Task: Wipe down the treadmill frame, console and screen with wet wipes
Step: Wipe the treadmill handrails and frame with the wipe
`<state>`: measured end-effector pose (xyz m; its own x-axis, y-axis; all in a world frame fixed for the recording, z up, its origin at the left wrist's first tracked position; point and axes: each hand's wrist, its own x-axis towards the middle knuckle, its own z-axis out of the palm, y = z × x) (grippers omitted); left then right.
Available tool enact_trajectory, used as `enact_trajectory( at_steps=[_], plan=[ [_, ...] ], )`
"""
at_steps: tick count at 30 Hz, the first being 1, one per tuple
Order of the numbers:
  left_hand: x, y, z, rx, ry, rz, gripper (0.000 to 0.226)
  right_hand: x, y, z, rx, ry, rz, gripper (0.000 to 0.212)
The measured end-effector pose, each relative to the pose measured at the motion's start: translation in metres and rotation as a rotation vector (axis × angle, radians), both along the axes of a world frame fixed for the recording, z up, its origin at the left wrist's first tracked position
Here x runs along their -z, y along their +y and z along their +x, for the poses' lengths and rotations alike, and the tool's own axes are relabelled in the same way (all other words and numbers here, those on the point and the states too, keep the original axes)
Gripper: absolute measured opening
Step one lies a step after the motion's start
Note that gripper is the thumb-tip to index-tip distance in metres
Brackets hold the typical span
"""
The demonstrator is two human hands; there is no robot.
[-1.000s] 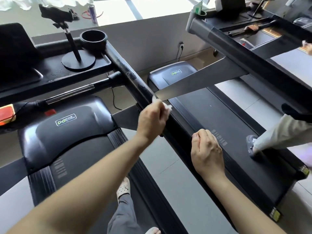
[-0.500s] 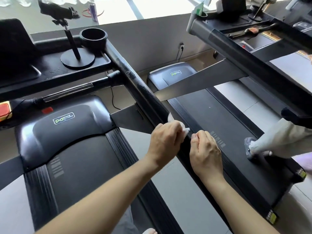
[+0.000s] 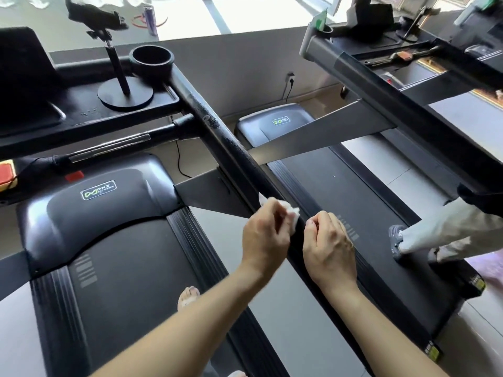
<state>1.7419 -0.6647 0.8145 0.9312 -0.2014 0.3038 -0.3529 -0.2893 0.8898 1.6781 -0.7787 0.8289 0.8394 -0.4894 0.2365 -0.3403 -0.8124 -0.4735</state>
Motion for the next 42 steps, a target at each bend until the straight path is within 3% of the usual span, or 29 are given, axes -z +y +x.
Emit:
enact_trajectory(
  at_steps=[5,12,15,19,27,29,31,35,42],
  plan=[
    [0.002,0.004,0.044,-0.104,-0.031,0.021,0.017,-0.001,0.001,0.000,0.003,0.023,-0.012,0.014],
    [-0.006,0.017,0.127,-0.338,0.149,-0.016,0.022,-0.006,0.003,-0.001,0.011,0.016,0.021,0.016],
    [-0.003,0.010,0.096,-0.318,0.191,-0.058,0.023,-0.007,0.003,-0.003,-0.013,0.024,0.024,0.021],
    [0.004,0.009,0.042,-0.129,0.166,-0.046,0.025,-0.006,0.002,-0.003,-0.020,0.033,-0.007,0.027],
    [-0.013,0.009,0.144,-0.346,0.166,0.068,0.029,-0.005,0.004,-0.003,-0.002,0.047,-0.022,0.027],
    [-0.015,0.012,0.167,-0.408,0.235,0.066,0.032,-0.005,0.004,-0.003,0.003,0.046,-0.016,0.026],
    [-0.018,0.012,0.178,-0.482,0.391,-0.079,0.038,-0.005,0.004,-0.002,0.004,0.042,-0.011,0.026],
    [-0.012,0.008,0.152,-0.494,0.575,-0.199,0.039,-0.005,0.004,-0.002,-0.001,0.042,-0.020,0.026],
    [0.006,-0.011,0.029,-0.277,0.487,-0.321,0.043,-0.003,0.004,-0.002,-0.020,0.032,-0.069,0.025]
  ],
)
